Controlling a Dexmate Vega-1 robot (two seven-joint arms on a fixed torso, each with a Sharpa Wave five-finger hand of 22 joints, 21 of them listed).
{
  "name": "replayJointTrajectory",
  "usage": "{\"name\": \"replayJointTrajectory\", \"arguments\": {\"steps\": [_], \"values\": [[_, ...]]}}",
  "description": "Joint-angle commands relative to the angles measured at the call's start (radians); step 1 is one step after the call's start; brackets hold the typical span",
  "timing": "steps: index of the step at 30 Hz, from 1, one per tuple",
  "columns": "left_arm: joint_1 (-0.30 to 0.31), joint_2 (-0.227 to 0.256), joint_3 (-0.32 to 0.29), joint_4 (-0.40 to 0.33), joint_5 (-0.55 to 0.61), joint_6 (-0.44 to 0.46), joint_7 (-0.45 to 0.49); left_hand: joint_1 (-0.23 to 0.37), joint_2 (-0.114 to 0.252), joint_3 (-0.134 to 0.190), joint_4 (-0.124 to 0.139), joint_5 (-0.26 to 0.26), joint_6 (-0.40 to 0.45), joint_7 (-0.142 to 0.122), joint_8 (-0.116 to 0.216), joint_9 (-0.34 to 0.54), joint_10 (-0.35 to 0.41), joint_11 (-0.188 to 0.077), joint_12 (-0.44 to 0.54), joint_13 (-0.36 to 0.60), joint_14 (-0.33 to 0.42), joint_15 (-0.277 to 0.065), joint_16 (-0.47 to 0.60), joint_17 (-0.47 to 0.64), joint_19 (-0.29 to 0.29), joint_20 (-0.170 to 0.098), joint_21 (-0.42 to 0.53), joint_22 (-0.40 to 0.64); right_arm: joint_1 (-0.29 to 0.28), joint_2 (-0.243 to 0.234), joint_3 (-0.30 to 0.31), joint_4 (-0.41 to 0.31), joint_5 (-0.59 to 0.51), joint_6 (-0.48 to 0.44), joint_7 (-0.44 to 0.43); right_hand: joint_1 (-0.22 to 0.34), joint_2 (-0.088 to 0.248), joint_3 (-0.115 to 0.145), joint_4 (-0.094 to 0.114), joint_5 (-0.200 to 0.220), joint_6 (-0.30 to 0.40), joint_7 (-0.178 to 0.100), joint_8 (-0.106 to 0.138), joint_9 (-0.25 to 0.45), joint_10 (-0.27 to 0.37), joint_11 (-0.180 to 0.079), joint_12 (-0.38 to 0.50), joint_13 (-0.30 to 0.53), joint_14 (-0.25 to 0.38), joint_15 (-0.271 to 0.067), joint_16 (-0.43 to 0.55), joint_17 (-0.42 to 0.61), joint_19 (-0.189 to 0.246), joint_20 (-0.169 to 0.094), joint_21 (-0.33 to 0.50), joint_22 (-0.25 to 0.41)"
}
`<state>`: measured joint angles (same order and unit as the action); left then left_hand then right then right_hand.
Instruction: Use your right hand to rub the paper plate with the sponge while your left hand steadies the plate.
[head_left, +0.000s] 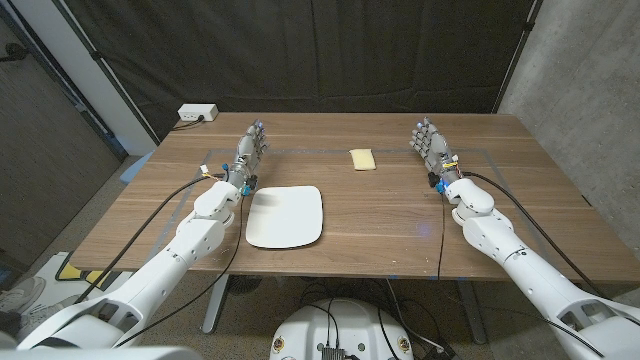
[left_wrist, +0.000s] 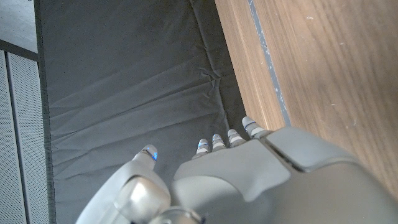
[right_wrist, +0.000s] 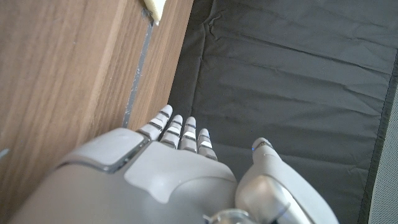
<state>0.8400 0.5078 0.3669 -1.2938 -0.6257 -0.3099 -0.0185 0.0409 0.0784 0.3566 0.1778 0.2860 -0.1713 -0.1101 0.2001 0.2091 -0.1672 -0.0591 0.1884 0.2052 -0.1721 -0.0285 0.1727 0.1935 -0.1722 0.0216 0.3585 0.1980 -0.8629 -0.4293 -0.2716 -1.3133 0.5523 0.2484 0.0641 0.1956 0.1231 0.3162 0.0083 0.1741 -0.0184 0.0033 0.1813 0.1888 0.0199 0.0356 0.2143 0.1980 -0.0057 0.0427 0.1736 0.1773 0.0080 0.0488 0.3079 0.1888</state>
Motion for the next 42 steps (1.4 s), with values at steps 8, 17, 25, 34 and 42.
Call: {"name": "replayJointTrajectory", "arguments": {"steps": [8, 17, 25, 34, 42], "values": [[-0.019, 0.022, 0.015, 0.033, 0.166, -0.104, 0.029, 0.001, 0.075, 0.007, -0.004, 0.001, -0.191, -0.022, 0.011, -0.005, -0.122, -0.023, 0.013, -0.006, -0.139, -0.013, 0.013, -0.004, -0.089, -0.017, -0.001, 0.004, -0.031, 0.306, 0.345, -0.028, -0.359, -0.123, 0.223, 0.011, 0.001, 0.005, -0.007, 0.004, -0.004, 0.007, 0.005, 0.0, -0.005, 0.0, -0.002, -0.003, -0.014, 0.011, 0.001, 0.0, -0.009, 0.006, -0.005, 0.003], [-0.045, 0.103, 0.066, 0.054, 0.391, -0.248, 0.119, 0.044, 0.071, 0.03, -0.031, -0.007, -0.074, -0.029, 0.045, -0.015, -0.026, -0.037, 0.04, -0.014, -0.067, -0.01, 0.027, -0.013, -0.037, -0.007, 0.014, 0.001, -0.02, 0.376, 0.412, -0.026, -0.44, -0.135, 0.275, 0.012, 0.0, 0.004, -0.01, 0.003, 0.01, 0.008, 0.01, -0.002, 0.006, 0.01, 0.002, -0.005, -0.011, 0.025, 0.005, -0.001, -0.006, 0.01, -0.006, 0.004], [-0.054, 0.181, 0.099, 0.044, 0.512, -0.31, 0.175, 0.073, 0.068, 0.046, -0.044, -0.015, -0.01, -0.028, 0.061, -0.017, 0.017, -0.04, 0.047, -0.016, -0.031, -0.016, 0.03, -0.015, -0.022, -0.006, 0.017, 0.0, -0.015, 0.412, 0.438, -0.03, -0.483, -0.137, 0.295, 0.012, -0.001, 0.003, -0.011, 0.002, 0.014, 0.008, 0.012, -0.002, 0.012, 0.016, 0.003, -0.007, -0.01, 0.032, 0.007, -0.001, -0.005, 0.012, -0.008, 0.004], [-0.063, 0.271, 0.132, 0.02, 0.603, -0.371, 0.204, 0.088, 0.065, 0.053, -0.05, -0.019, 0.018, -0.033, 0.066, -0.018, 0.039, -0.046, 0.049, -0.017, -0.018, -0.022, 0.028, -0.015, -0.014, -0.006, 0.019, -0.001, -0.027, 0.439, 0.444, -0.06, -0.518, -0.144, 0.298, 0.012, -0.001, 0.002, -0.012, 0.002, 0.016, 0.008, 0.013, -0.002, 0.014, 0.017, 0.004, -0.007, -0.01, 0.035, 0.008, -0.001, -0.004, 0.012, -0.009, 0.004], [-0.079, 0.358, 0.158, -0.004, 0.679, -0.428, 0.216, 0.103, 0.061, 0.06, -0.058, -0.023, 0.053, -0.039, 0.073, -0.019, 0.062, -0.053, 0.051, -0.017, 0.001, -0.021, 0.029, -0.016, -0.01, -0.002, 0.018, -0.001, -0.047, 0.453, 0.437, -0.097, -0.543, -0.149, 0.292, 0.013, -0.001, 0.002, -0.013, 0.002, 0.022, 0.008, 0.014, -0.003, 0.022, 0.017, 0.006, -0.008, -0.009, 0.035, 0.008, -0.001, -0.004, 0.012, -0.01, 0.004]]}}
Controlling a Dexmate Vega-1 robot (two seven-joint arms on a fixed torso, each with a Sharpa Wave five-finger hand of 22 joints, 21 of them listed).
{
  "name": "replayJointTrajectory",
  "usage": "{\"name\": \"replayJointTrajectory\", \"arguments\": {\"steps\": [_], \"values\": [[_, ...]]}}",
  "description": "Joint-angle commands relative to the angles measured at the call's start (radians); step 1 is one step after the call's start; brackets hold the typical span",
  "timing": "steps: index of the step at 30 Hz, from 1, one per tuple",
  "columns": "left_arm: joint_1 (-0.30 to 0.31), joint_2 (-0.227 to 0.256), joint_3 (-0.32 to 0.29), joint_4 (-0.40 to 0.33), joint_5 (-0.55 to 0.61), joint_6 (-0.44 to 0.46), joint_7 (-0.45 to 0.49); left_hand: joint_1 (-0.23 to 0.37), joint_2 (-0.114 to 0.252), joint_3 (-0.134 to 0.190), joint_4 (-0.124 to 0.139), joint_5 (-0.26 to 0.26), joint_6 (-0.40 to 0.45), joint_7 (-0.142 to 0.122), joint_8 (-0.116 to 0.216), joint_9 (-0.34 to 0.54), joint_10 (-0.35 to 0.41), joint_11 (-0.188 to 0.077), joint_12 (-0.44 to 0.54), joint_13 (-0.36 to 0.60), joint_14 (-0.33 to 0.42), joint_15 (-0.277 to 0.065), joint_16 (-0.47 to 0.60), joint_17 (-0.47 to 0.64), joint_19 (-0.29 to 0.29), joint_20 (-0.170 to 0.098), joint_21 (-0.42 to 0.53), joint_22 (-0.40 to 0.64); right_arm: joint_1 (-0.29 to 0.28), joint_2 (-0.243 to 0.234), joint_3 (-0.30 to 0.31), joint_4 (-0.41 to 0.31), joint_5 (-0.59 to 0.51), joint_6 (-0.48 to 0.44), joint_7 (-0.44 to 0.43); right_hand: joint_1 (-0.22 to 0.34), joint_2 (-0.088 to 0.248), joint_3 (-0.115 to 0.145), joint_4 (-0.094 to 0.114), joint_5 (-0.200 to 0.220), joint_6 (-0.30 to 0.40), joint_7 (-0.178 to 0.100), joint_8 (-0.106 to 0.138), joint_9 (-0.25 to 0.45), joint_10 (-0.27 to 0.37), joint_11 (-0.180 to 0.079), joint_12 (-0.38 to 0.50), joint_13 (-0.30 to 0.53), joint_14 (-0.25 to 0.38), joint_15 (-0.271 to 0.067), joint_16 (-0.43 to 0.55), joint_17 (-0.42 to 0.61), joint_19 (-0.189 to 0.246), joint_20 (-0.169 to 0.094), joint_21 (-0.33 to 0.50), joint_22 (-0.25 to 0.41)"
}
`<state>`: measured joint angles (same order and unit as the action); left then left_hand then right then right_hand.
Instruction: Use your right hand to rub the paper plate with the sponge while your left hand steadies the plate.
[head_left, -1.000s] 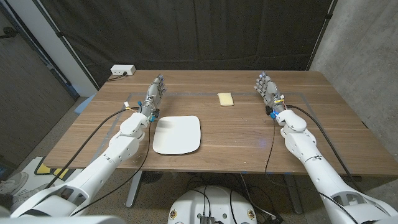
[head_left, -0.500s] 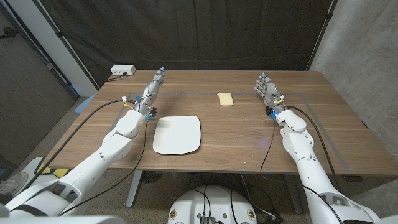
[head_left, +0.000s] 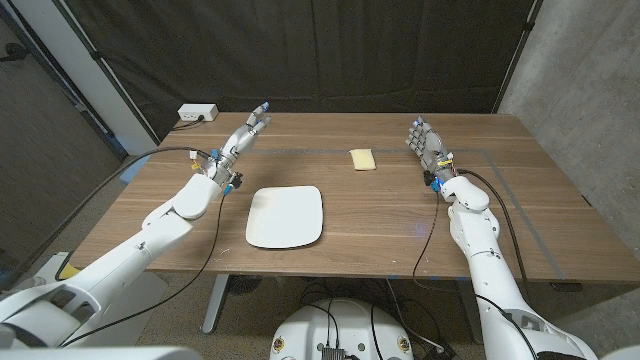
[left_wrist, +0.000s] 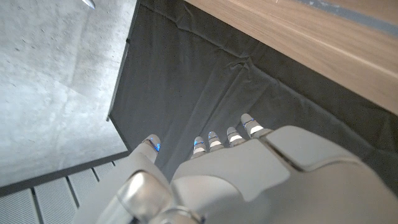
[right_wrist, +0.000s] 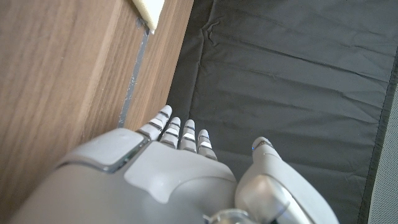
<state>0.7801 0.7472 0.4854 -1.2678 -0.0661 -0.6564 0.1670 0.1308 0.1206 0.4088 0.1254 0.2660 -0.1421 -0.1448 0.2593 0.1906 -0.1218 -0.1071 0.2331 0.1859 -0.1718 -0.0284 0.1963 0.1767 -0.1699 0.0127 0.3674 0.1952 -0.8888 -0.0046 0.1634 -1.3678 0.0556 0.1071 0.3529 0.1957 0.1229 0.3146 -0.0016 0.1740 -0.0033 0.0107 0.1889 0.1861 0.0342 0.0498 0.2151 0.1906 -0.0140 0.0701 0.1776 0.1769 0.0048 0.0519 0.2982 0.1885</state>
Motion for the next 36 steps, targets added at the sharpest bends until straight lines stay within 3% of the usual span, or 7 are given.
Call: {"name": "replayJointTrajectory", "arguments": {"steps": [1, 6, 11, 21, 28, 32, 36], "values": [[-0.02, 0.128, 0.042, -0.034, 0.129, -0.087, 0.035, 0.017, 0.019, 0.01, -0.007, -0.004, 0.032, -0.005, 0.015, -0.001, 0.023, -0.008, 0.007, 0.002, 0.006, -0.022, 0.006, 0.001, -0.011, 0.006, 0.01, 0.002, -0.023, 0.029, 0.001, -0.046, -0.048, -0.008, 0.004, 0.012, -0.001, 0.003, -0.004, 0.002, 0.008, 0.001, 0.007, 0.0, 0.01, 0.005, 0.006, -0.001, -0.001, 0.008, 0.004, -0.001, 0.0, 0.009, -0.001, 0.005], [-0.029, 0.174, 0.054, -0.04, 0.19, -0.135, 0.061, 0.045, 0.022, 0.027, -0.018, -0.012, 0.091, -0.004, 0.028, -0.001, 0.07, -0.014, 0.013, 0.002, 0.05, -0.016, 0.011, 0.002, 0.011, 0.021, 0.015, 0.001, -0.029, 0.028, -0.009, -0.063, -0.062, -0.007, 0.005, 0.013, -0.001, 0.003, -0.005, 0.002, 0.014, 0.001, 0.009, 0.0, 0.014, 0.003, 0.007, -0.001, 0.001, 0.009, 0.005, -0.001, 0.0, 0.009, -0.002, 0.005], [-0.037, 0.239, 0.07, -0.066, 0.242, -0.171, 0.056, 0.062, 0.022, 0.037, -0.025, -0.018, 0.134, -0.013, 0.039, -0.001, 0.099, -0.015, 0.015, 0.002, 0.075, -0.018, 0.013, 0.003, 0.019, 0.018, 0.017, 0.001, -0.023, 0.009, -0.023, -0.082, -0.087, -0.013, 0.013, 0.013, 0.0, 0.003, -0.006, 0.002, 0.016, 0.0, 0.009, 0.0, 0.015, 0.003, 0.007, -0.002, 0.003, 0.008, 0.006, -0.001, 0.001, 0.009, -0.003, 0.005], [-0.065, 0.337, 0.106, -0.093, 0.313, -0.212, 0.027, 0.08, 0.022, 0.049, -0.031, -0.025, 0.196, -0.003, 0.055, -0.001, 0.137, -0.018, 0.018, 0.003, 0.096, -0.019, 0.012, 0.005, 0.031, 0.023, 0.019, 0.002, -0.022, -0.015, -0.029, -0.105, -0.11, -0.018, 0.011, 0.015, 0.0, 0.003, -0.008, 0.002, 0.026, -0.003, 0.011, -0.001, 0.026, 0.007, 0.01, -0.003, 0.005, 0.01, 0.007, -0.002, 0.002, 0.01, -0.004, 0.005], [-0.078, 0.386, 0.134, -0.113, 0.347, -0.231, -0.004, 0.099, 0.025, 0.063, -0.038, -0.029, 0.259, 0.003, 0.073, -0.001, 0.167, -0.02, 0.017, 0.003, 0.109, -0.028, 0.009, 0.005, 0.037, 0.023, 0.02, 0.002, -0.007, -0.018, -0.036, -0.083, -0.111, 0.015, 0.008, 0.016, 0.0, 0.003, -0.009, 0.002, 0.031, -0.003, 0.012, -0.001, 0.031, 0.009, 0.011, -0.003, 0.009, 0.019, 0.008, -0.002, 0.004, 0.009, -0.005, 0.005], [-0.083, 0.415, 0.133, -0.133, 0.434, -0.252, 0.021, 0.106, 0.024, 0.068, -0.041, -0.029, 0.268, 0.002, 0.074, -0.001, 0.171, -0.02, 0.015, 0.003, 0.11, -0.03, 0.008, 0.005, 0.038, 0.022, 0.02, 0.002, 0.003, -0.018, -0.045, -0.068, -0.113, 0.028, 0.008, 0.016, 0.0, 0.003, -0.01, 0.002, 0.031, -0.005, 0.011, -0.001, 0.031, 0.009, 0.01, -0.003, 0.009, 0.023, 0.008, -0.002, 0.004, 0.012, -0.006, 0.005], [-0.073, 0.443, 0.133, -0.152, 0.445, -0.258, 0.034, 0.111, 0.024, 0.07, -0.044, -0.03, 0.263, -0.002, 0.071, -0.001, 0.165, -0.019, 0.01, 0.003, 0.11, -0.03, 0.006, 0.005, 0.039, 0.022, 0.02, 0.002, 0.01, -0.016, -0.052, -0.061, -0.115, 0.033, 0.006, 0.016, 0.001, 0.003, -0.011, 0.002, 0.033, -0.006, 0.011, -0.001, 0.032, 0.009, 0.01, -0.003, 0.009, 0.024, 0.008, -0.002, 0.003, 0.012, -0.008, 0.006]]}}
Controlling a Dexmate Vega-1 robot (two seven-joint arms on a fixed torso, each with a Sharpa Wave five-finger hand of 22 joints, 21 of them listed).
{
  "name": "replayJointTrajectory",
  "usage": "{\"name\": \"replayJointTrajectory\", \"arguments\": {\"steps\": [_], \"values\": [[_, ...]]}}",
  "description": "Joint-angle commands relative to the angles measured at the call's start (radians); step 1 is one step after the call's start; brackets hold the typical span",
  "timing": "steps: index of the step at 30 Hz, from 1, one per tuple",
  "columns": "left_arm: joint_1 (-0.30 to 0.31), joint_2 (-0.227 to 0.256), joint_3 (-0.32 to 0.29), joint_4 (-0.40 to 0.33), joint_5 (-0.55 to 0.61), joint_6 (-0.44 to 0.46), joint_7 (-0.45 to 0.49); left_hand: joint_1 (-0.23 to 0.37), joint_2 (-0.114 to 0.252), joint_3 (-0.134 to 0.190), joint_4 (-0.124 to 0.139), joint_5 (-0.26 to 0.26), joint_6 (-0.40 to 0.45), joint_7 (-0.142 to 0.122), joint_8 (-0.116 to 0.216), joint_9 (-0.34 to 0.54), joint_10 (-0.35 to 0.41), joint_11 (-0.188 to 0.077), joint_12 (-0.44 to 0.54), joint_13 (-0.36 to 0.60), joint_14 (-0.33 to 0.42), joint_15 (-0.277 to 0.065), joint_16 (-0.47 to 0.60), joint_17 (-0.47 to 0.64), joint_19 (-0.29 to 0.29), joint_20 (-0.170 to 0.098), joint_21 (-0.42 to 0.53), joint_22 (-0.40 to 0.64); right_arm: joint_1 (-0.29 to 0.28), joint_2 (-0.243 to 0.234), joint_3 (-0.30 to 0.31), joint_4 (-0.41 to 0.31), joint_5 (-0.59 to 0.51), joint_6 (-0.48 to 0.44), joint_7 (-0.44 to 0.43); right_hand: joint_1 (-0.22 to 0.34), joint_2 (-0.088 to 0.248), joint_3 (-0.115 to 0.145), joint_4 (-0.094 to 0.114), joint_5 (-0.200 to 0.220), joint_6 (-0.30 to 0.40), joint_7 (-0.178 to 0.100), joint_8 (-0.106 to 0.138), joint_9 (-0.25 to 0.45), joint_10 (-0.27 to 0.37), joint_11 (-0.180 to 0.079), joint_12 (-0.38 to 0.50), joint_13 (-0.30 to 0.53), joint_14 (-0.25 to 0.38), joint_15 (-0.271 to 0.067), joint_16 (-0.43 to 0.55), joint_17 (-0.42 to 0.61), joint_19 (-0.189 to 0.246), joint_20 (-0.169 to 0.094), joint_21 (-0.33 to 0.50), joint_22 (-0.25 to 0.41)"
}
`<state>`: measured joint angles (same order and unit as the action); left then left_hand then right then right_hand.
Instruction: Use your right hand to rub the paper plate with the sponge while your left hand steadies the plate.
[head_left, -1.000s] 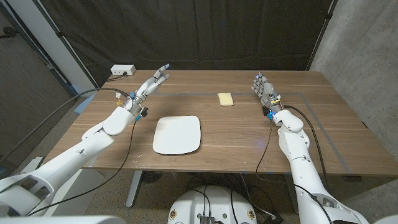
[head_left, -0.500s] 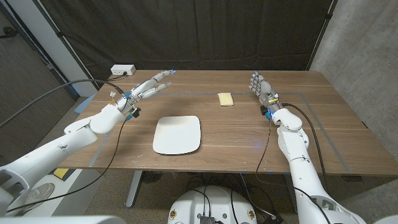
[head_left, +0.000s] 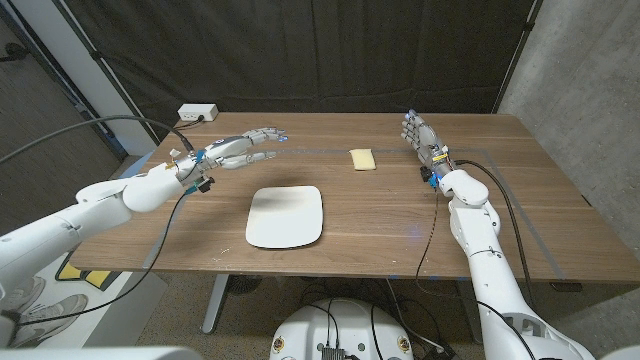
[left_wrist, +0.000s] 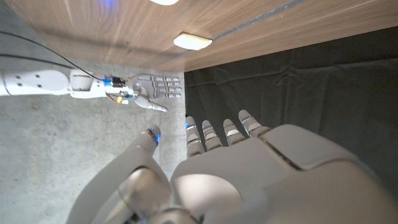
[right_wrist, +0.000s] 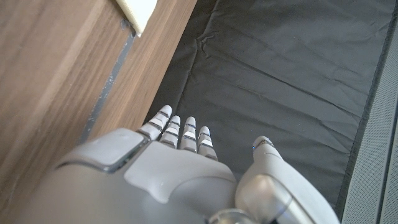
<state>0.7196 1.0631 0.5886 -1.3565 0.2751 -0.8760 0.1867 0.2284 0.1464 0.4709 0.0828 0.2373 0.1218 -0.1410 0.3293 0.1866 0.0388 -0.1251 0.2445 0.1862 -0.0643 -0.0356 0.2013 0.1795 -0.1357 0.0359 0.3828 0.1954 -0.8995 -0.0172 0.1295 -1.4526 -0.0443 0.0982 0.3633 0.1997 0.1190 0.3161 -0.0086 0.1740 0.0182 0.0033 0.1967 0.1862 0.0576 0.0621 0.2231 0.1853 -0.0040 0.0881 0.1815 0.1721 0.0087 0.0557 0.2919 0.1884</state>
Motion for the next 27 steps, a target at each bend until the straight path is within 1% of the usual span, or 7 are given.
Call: {"name": "replayJointTrajectory", "arguments": {"steps": [1, 12, 15, 17, 23, 25, 27], "values": [[-0.01, 0.135, 0.029, -0.068, 0.11, -0.04, 0.018, 0.014, -0.002, 0.009, -0.002, -0.001, -0.001, -0.008, 0.001, 0.003, 0.005, -0.001, -0.001, 0.003, 0.003, -0.022, 0.001, 0.003, 0.006, -0.001, 0.005, 0.002, 0.022, -0.004, -0.02, 0.026, -0.015, 0.044, -0.004, 0.012, 0.005, 0.001, -0.004, 0.002, 0.011, 0.002, 0.003, -0.001, 0.009, -0.004, 0.002, 0.002, -0.001, 0.006, 0.004, 0.003, -0.001, 0.009, -0.002, 0.006], [0.032, 0.244, 0.043, -0.135, 0.123, -0.039, -0.003, 0.033, -0.01, 0.017, -0.015, -0.003, 0.017, -0.013, 0.003, 0.003, 0.017, -0.004, -0.005, 0.004, 0.027, -0.027, 0.005, 0.003, 0.013, -0.001, 0.006, 0.002, 0.031, 0.001, -0.033, 0.045, -0.015, 0.059, -0.001, 0.013, 0.005, 0.001, -0.006, 0.001, 0.012, -0.001, 0.002, -0.001, 0.01, -0.001, 0.001, 0.002, 0.0, 0.006, 0.003, 0.003, 0.0, 0.011, -0.004, 0.006], [0.051, 0.27, 0.045, -0.15, 0.112, -0.032, 0.002, 0.049, -0.019, 0.024, -0.027, -0.004, 0.07, -0.005, 0.02, 0.004, 0.058, -0.005, 0.001, 0.004, 0.055, -0.032, 0.008, 0.003, 0.023, 0.001, 0.009, 0.002, 0.032, 0.0, -0.034, 0.049, -0.014, 0.063, 0.0, 0.013, 0.005, 0.001, -0.006, 0.001, 0.012, 0.0, 0.001, -0.001, 0.01, -0.001, 0.001, 0.002, 0.0, 0.006, 0.003, 0.003, 0.0, 0.01, -0.004, 0.006], [0.063, 0.286, 0.042, -0.165, 0.136, -0.022, 0.016, 0.068, -0.031, 0.029, -0.045, -0.004, 0.108, -0.024, 0.029, 0.004, 0.111, -0.003, 0.011, 0.004, 0.077, -0.035, 0.009, 0.002, 0.035, 0.007, 0.011, 0.0, 0.034, 0.0, -0.035, 0.052, -0.014, 0.065, 0.001, 0.013, 0.006, 0.001, -0.007, 0.001, 0.013, -0.001, 0.001, -0.001, 0.011, -0.001, 0.001, 0.002, 0.0, 0.007, 0.003, 0.003, 0.0, 0.011, -0.005, 0.006], [0.083, 0.312, 0.04, -0.191, 0.177, -0.002, 0.033, 0.093, -0.047, 0.035, -0.071, -0.006, 0.156, -0.029, 0.043, 0.003, 0.136, -0.001, 0.009, 0.004, 0.087, -0.043, 0.004, 0.001, 0.043, 0.008, 0.01, -0.002, 0.039, -0.002, -0.037, 0.058, -0.013, 0.068, 0.005, 0.013, 0.006, 0.001, -0.007, 0.002, 0.014, -0.001, 0.0, -0.001, 0.01, -0.002, 0.0, 0.001, 0.0, 0.007, 0.003, 0.003, 0.0, 0.011, -0.006, 0.006], [0.084, 0.316, 0.039, -0.194, 0.19, -0.002, 0.039, 0.11, -0.053, 0.041, -0.087, -0.007, 0.202, -0.023, 0.056, 0.003, 0.162, 0.004, 0.01, 0.004, 0.095, -0.048, 0.003, 0.001, 0.05, 0.011, 0.01, -0.002, 0.039, -0.001, -0.036, 0.058, -0.012, 0.07, 0.004, 0.013, 0.006, 0.0, -0.008, 0.002, 0.013, -0.001, 0.0, -0.001, 0.011, -0.003, 0.0, 0.001, 0.0, 0.007, 0.003, 0.003, 0.0, 0.011, -0.007, 0.006], [0.085, 0.317, 0.039, -0.195, 0.194, 0.001, 0.04, 0.119, -0.055, 0.046, -0.096, -0.008, 0.251, 0.0, 0.07, 0.003, 0.206, 0.003, 0.015, 0.005, 0.107, -0.052, 0.003, 0.003, 0.057, 0.011, 0.01, -0.002, 0.039, -0.002, -0.036, 0.058, -0.012, 0.068, 0.005, 0.013, 0.006, 0.0, -0.008, 0.002, 0.013, -0.002, 0.0, -0.001, 0.012, -0.001, 0.0, 0.001, 0.0, 0.007, 0.003, 0.003, 0.0, 0.01, -0.007, 0.006]]}}
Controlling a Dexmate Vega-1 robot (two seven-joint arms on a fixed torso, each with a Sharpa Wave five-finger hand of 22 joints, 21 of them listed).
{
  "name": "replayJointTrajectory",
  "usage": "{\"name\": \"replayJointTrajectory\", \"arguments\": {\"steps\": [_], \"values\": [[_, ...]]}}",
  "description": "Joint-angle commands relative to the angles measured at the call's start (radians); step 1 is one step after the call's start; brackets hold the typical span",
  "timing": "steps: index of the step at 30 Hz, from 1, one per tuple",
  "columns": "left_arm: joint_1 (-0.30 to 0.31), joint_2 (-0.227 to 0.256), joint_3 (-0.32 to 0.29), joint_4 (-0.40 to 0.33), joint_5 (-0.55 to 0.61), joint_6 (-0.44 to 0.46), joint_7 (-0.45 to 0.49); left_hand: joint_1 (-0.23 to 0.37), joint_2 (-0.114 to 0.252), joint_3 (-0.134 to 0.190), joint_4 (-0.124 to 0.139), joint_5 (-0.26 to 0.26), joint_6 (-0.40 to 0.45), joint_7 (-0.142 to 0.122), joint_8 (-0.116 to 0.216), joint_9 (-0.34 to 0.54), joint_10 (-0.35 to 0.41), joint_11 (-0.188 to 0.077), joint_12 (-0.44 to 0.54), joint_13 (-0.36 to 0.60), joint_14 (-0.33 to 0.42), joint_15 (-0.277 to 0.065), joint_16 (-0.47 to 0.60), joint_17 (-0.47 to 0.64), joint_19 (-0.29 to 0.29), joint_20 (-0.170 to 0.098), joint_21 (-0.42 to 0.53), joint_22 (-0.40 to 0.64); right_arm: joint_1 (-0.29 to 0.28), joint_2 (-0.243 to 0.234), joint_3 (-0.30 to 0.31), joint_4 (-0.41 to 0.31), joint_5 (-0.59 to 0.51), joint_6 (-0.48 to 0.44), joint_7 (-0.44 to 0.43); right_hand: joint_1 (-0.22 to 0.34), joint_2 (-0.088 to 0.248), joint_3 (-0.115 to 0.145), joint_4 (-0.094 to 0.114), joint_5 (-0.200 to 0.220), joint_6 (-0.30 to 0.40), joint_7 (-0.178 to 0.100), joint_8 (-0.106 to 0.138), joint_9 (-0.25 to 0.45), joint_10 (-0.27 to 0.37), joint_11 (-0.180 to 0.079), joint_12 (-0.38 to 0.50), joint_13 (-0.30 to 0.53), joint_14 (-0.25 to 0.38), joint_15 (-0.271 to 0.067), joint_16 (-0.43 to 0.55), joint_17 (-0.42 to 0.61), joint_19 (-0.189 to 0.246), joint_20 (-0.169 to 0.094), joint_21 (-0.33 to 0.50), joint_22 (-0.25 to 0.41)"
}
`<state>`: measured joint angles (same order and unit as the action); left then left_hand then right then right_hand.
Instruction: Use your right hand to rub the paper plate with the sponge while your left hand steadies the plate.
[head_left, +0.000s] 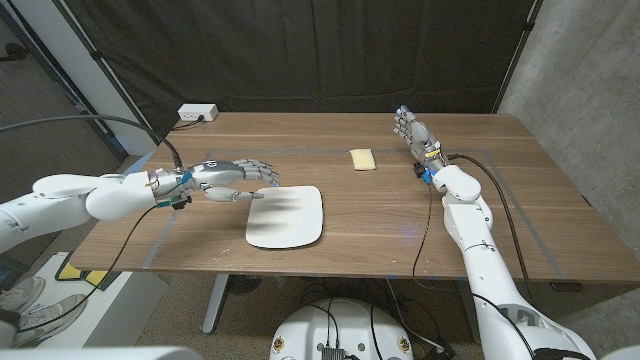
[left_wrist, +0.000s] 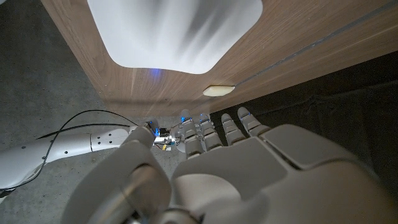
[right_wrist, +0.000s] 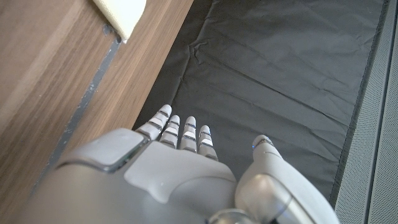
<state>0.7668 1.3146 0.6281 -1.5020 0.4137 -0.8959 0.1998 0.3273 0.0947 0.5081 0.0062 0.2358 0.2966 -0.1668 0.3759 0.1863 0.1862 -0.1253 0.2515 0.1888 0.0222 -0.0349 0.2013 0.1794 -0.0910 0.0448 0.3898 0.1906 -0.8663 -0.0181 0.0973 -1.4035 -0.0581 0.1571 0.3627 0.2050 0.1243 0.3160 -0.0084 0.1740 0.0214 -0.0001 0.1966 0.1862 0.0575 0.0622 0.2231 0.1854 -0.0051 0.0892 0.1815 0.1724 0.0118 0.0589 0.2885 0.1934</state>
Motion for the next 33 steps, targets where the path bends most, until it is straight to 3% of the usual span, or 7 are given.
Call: {"name": "replayJointTrajectory", "arguments": {"steps": [1, 6, 12, 16, 21, 25, 33], "values": [[0.037, 0.065, 0.001, -0.049, 0.056, 0.02, 0.026, 0.021, -0.004, 0.009, -0.02, -0.007, 0.085, 0.031, 0.026, 0.004, 0.061, 0.003, 0.008, 0.003, 0.025, -0.052, 0.004, 0.004, 0.013, 0.003, 0.003, 0.003, 0.007, -0.001, -0.003, 0.009, 0.002, 0.008, 0.006, 0.008, 0.001, 0.0, -0.008, 0.002, 0.01, 0.001, 0.0, -0.001, 0.012, -0.002, 0.0, 0.001, 0.002, 0.006, 0.003, 0.003, -0.003, 0.007, -0.004, 0.001], [0.029, 0.064, 0.006, -0.049, 0.077, 0.027, 0.005, 0.035, 0.001, 0.02, -0.031, -0.009, 0.144, 0.034, 0.041, 0.002, 0.105, 0.003, 0.011, 0.004, 0.064, -0.058, 0.013, 0.004, 0.039, 0.002, 0.01, 0.003, 0.025, -0.004, 0.0, 0.042, 0.007, 0.022, 0.011, 0.008, 0.001, 0.0, -0.008, 0.002, 0.01, 0.002, -0.001, -0.001, 0.011, -0.002, -0.001, 0.001, 0.001, 0.006, 0.003, 0.003, -0.003, 0.007, -0.005, 0.001], [0.028, 0.079, 0.007, -0.057, 0.117, 0.037, -0.015, 0.126, 0.041, 0.091, -0.096, -0.015, 0.189, 0.033, 0.043, -0.002, 0.144, 0.006, 0.003, 0.004, 0.111, -0.067, 0.01, 0.001, 0.058, 0.002, 0.011, 0.001, 0.05, -0.005, 0.002, 0.089, 0.012, 0.038, 0.018, 0.008, 0.001, 0.0, -0.009, 0.002, 0.011, 0.003, -0.001, -0.001, 0.011, -0.002, -0.002, 0.001, 0.002, 0.007, 0.003, 0.003, -0.003, 0.008, -0.006, 0.001], [0.051, 0.1, 0.0, -0.071, 0.129, 0.059, 0.022, 0.159, 0.039, 0.125, -0.127, -0.031, 0.242, 0.058, 0.05, -0.004, 0.195, 0.012, 0.008, 0.005, 0.171, -0.08, 0.021, 0.006, 0.065, 0.0, 0.009, 0.001, 0.069, -0.006, 0.003, 0.12, 0.015, 0.049, 0.027, 0.008, 0.001, 0.0, -0.009, 0.002, 0.012, 0.002, -0.001, -0.001, 0.012, -0.001, -0.002, 0.001, 0.001, 0.007, 0.003, 0.003, -0.002, 0.008, -0.007, 0.001], [0.071, 0.116, -0.006, -0.08, 0.149, 0.075, 0.058, 0.153, 0.036, 0.144, -0.122, -0.044, 0.316, 0.08, 0.062, -0.005, 0.262, 0.033, 0.019, 0.008, 0.273, -0.09, 0.052, 0.022, 0.081, -0.009, 0.015, 0.006, 0.088, -0.007, 0.004, 0.149, 0.017, 0.057, 0.035, 0.008, 0.002, -0.001, -0.01, 0.002, 0.012, 0.001, -0.002, -0.001, 0.012, -0.001, -0.002, 0.001, 0.001, 0.006, 0.003, 0.003, -0.002, 0.006, -0.008, 0.001], [0.079, 0.129, -0.019, -0.095, 0.22, 0.09, 0.104, 0.148, 0.035, 0.165, -0.12, -0.048, 0.4, 0.085, 0.078, -0.006, 0.323, 0.027, 0.033, 0.011, 0.344, -0.096, 0.07, 0.037, 0.119, -0.011, 0.032, 0.009, 0.098, -0.008, 0.004, 0.161, 0.016, 0.054, 0.042, 0.008, 0.002, -0.001, -0.01, 0.002, 0.012, 0.001, -0.002, -0.001, 0.013, -0.001, -0.002, 0.001, 0.001, 0.006, 0.003, 0.003, -0.002, 0.007, -0.009, 0.001], [0.089, 0.148, -0.026, -0.114, 0.261, 0.122, 0.111, 0.143, 0.025, 0.189, -0.123, -0.05, 0.453, 0.11, 0.078, -0.008, 0.399, 0.028, 0.05, 0.011, 0.391, -0.109, 0.075, 0.046, 0.177, -0.018, 0.058, 0.01, 0.107, -0.013, 0.005, 0.168, 0.011, 0.053, 0.053, 0.008, 0.003, -0.001, -0.011, 0.002, 0.011, 0.001, -0.003, -0.001, 0.013, 0.003, -0.003, 0.001, 0.0, 0.012, 0.002, 0.004, -0.003, 0.006, -0.011, 0.002]]}}
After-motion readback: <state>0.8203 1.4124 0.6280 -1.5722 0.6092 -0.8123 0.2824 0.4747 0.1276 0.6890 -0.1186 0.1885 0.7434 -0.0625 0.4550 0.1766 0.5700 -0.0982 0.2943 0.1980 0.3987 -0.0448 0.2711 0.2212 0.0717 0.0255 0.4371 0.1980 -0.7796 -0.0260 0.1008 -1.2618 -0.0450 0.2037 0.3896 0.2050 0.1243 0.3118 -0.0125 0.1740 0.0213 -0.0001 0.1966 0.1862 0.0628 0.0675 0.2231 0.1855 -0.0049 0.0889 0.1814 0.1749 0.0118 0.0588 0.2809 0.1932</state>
